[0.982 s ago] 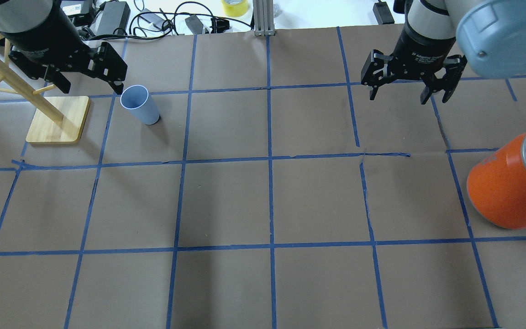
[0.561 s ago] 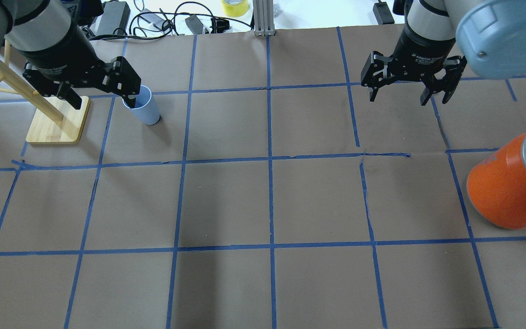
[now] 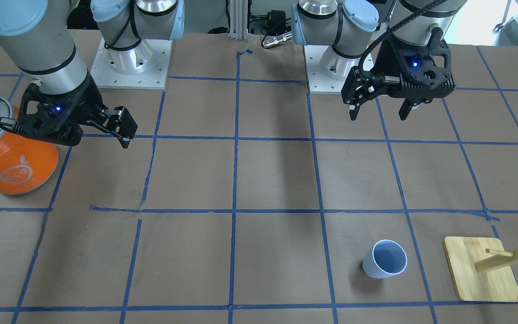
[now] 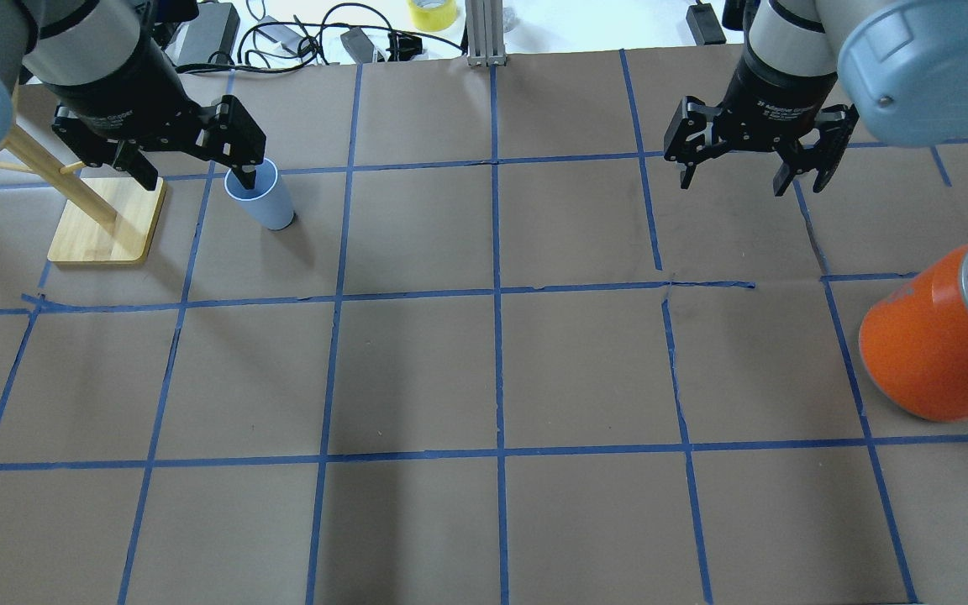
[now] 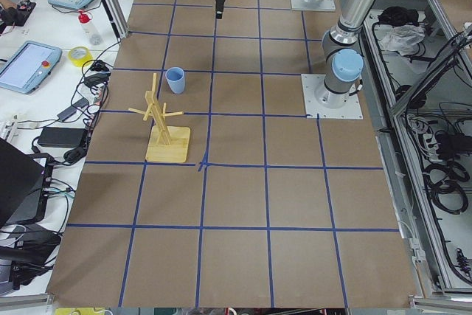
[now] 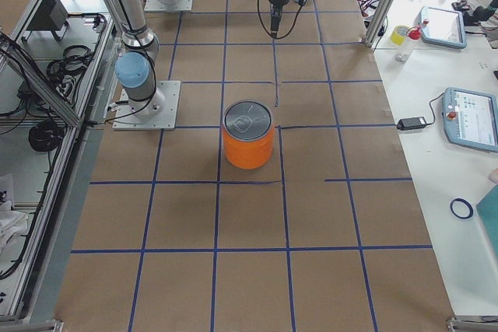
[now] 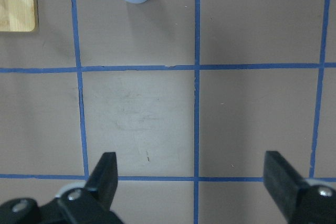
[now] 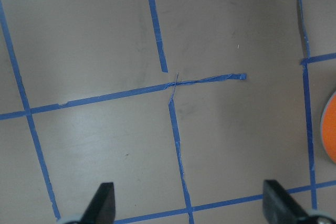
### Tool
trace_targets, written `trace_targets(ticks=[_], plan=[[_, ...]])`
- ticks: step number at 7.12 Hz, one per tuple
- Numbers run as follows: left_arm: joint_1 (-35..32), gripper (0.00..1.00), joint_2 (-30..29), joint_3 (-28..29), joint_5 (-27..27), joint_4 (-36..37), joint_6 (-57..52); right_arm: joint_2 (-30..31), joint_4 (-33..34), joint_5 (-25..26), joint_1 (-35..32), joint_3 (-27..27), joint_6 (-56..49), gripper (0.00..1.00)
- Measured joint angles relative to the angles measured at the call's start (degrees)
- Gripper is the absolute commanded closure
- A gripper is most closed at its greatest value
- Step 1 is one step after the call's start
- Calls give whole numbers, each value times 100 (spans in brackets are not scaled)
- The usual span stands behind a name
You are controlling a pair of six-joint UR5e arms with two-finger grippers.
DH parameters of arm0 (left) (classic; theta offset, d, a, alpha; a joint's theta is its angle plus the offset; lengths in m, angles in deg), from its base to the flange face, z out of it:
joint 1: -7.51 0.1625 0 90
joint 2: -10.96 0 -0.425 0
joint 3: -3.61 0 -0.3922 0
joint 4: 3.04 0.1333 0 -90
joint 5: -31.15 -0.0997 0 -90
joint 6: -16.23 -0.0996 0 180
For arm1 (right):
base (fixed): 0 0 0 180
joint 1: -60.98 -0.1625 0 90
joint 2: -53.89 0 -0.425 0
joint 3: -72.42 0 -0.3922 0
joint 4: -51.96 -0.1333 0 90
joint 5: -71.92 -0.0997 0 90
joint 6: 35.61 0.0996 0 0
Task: Flip cup
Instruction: 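Open the left gripper and raise it away from the upright cup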
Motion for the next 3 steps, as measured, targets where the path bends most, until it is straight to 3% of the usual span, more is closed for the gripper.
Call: trace_targets(ticks=[3], plan=[[0, 0, 5, 1, -6, 0, 29, 29, -3, 2, 0, -80, 2, 0]])
